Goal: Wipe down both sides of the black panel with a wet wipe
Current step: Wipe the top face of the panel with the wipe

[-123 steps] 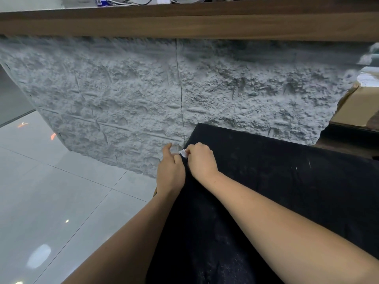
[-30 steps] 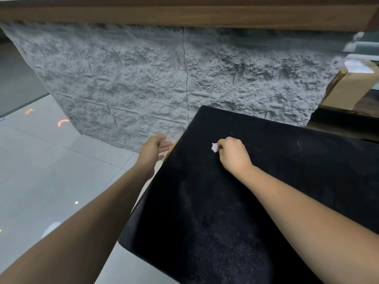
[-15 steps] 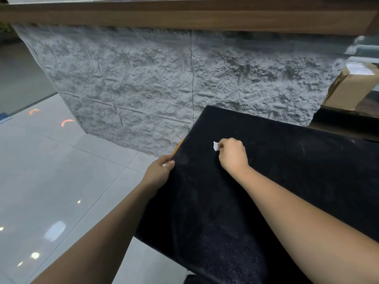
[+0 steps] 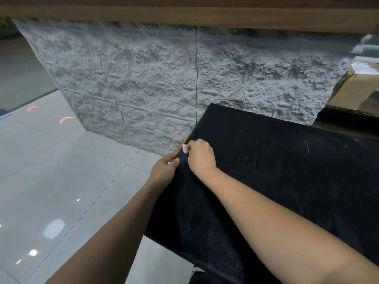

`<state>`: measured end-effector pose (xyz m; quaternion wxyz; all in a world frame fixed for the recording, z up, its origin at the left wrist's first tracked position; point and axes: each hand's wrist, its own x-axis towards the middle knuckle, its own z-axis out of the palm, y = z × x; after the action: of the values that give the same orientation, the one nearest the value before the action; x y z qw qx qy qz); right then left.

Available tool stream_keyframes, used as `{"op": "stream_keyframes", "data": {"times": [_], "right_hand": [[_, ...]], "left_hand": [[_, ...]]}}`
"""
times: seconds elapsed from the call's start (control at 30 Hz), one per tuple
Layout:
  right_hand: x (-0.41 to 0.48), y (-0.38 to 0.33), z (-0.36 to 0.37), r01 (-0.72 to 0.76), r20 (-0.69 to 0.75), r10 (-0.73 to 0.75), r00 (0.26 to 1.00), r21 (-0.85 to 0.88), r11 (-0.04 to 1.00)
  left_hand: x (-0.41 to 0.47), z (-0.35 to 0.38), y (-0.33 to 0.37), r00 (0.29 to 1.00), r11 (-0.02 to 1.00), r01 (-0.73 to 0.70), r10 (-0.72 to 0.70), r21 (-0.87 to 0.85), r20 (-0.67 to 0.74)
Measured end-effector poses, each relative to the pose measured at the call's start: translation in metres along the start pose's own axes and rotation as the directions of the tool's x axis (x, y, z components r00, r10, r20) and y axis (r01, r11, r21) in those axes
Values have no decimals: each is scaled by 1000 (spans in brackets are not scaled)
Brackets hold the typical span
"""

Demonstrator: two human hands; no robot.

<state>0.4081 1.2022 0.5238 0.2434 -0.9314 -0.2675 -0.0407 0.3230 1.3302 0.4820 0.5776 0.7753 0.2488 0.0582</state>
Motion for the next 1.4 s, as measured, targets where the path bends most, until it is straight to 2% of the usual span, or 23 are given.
{"op": "stream_keyframes", "data": {"times": [0.2, 0.47, 0.73, 1.07, 1.27, 1.4], "right_hand": [[-5, -26, 13, 78, 67, -80, 995, 29, 996], [-1, -10, 1, 153, 120, -154, 981, 18, 988], [-1, 26, -24, 71, 90, -68, 994, -31, 997], [-13, 62, -44, -66, 9, 66, 998, -24, 998], [-18, 50, -38, -169, -32, 170, 985, 30, 985], [-27, 32, -29, -128, -29, 129, 991, 17, 992]], "left_hand": [[1, -1, -2, 1000, 1000, 12, -12, 27, 5], [-2, -2, -1, 1000, 1000, 0, 0, 2, 14], [-3, -2, 0, 1000, 999, 25, -24, -39, 10], [-14, -8, 5, 999, 998, 11, -9, 59, -35], [-23, -18, 5, 997, 998, 63, -63, 15, 43], [-30, -27, 4, 988, 997, 70, -71, 7, 134]]}}
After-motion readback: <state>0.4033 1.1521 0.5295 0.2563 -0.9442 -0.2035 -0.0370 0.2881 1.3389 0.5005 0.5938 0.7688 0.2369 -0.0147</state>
